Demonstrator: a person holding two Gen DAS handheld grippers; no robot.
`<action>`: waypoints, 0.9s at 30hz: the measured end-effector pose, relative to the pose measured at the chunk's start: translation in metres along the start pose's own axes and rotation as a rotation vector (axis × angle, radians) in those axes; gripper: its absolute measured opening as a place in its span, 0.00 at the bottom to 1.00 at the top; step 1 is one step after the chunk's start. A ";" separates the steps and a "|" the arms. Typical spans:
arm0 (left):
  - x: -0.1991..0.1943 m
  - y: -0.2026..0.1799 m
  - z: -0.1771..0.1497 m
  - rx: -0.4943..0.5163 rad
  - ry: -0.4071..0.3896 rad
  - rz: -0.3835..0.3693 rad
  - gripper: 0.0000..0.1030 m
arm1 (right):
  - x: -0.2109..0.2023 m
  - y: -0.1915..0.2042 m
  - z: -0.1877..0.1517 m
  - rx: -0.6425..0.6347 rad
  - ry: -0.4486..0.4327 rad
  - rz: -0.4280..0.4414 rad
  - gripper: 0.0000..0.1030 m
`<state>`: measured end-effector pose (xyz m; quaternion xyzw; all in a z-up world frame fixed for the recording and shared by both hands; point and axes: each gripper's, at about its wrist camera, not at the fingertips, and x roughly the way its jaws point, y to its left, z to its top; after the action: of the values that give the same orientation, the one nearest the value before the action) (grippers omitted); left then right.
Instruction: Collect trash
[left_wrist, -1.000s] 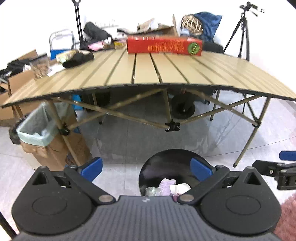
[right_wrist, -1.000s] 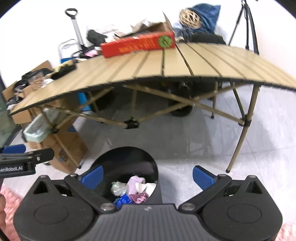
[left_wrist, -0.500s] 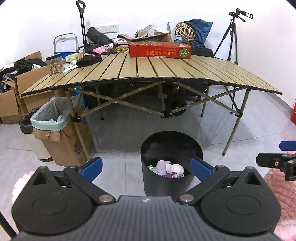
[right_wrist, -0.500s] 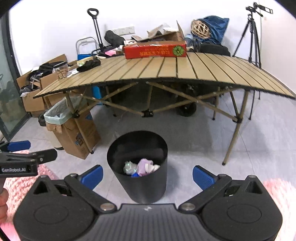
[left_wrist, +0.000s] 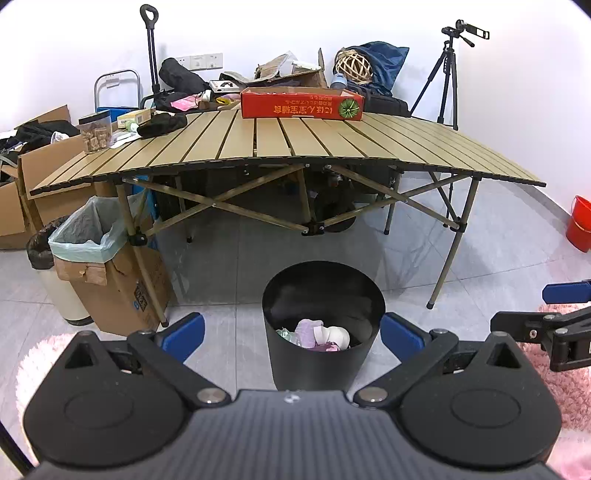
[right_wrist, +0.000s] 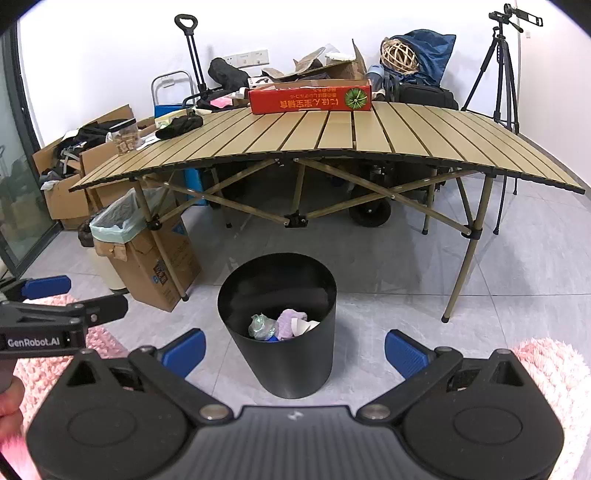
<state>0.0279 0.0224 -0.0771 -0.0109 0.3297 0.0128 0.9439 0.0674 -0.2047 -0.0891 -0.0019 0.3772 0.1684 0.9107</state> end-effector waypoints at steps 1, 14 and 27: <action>0.000 0.000 0.000 0.000 0.000 0.000 1.00 | 0.000 0.000 0.000 0.000 -0.001 0.000 1.00; 0.000 0.000 0.001 0.000 -0.002 0.001 1.00 | 0.000 0.000 0.000 0.000 -0.002 -0.002 1.00; 0.001 -0.002 -0.002 -0.006 -0.002 -0.004 1.00 | 0.001 0.001 -0.001 0.002 0.002 0.000 1.00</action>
<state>0.0272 0.0201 -0.0789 -0.0142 0.3289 0.0118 0.9442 0.0669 -0.2031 -0.0906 -0.0012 0.3785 0.1682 0.9102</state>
